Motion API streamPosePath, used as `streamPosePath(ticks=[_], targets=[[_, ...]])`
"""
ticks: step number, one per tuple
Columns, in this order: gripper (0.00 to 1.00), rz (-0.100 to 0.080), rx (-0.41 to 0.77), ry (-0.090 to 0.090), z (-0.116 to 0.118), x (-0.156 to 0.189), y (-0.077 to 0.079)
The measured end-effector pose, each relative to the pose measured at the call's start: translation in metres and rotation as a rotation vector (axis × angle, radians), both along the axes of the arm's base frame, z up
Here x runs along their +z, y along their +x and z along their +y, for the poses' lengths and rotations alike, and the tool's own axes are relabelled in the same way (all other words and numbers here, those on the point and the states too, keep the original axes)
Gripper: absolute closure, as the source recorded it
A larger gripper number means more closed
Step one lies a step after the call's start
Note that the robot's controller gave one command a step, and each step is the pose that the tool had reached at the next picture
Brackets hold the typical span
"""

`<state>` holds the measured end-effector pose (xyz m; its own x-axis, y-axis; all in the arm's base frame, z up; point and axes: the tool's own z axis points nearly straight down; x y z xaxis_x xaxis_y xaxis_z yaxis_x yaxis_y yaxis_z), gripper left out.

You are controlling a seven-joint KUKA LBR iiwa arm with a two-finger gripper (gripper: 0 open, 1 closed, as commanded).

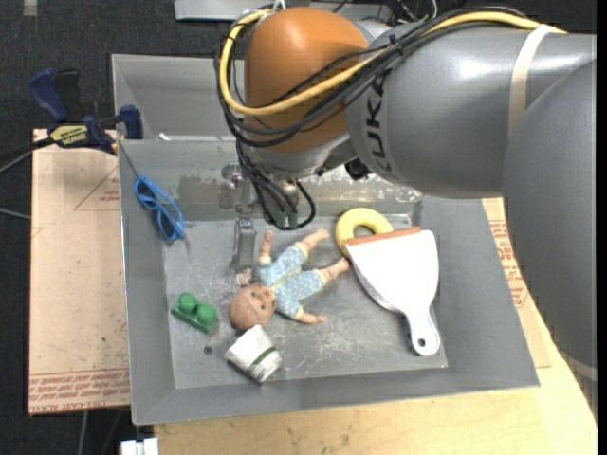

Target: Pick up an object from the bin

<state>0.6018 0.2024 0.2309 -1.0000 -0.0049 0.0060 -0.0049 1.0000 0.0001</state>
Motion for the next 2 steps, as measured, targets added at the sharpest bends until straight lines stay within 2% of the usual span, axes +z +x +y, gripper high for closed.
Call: streamPosePath(ticks=[1,2], targets=[[0.00,-0.007,-0.003,0.001,-0.001,0.005,0.001],[0.00,-0.015,0.032,0.005,-0.014,-0.026,-0.001]])
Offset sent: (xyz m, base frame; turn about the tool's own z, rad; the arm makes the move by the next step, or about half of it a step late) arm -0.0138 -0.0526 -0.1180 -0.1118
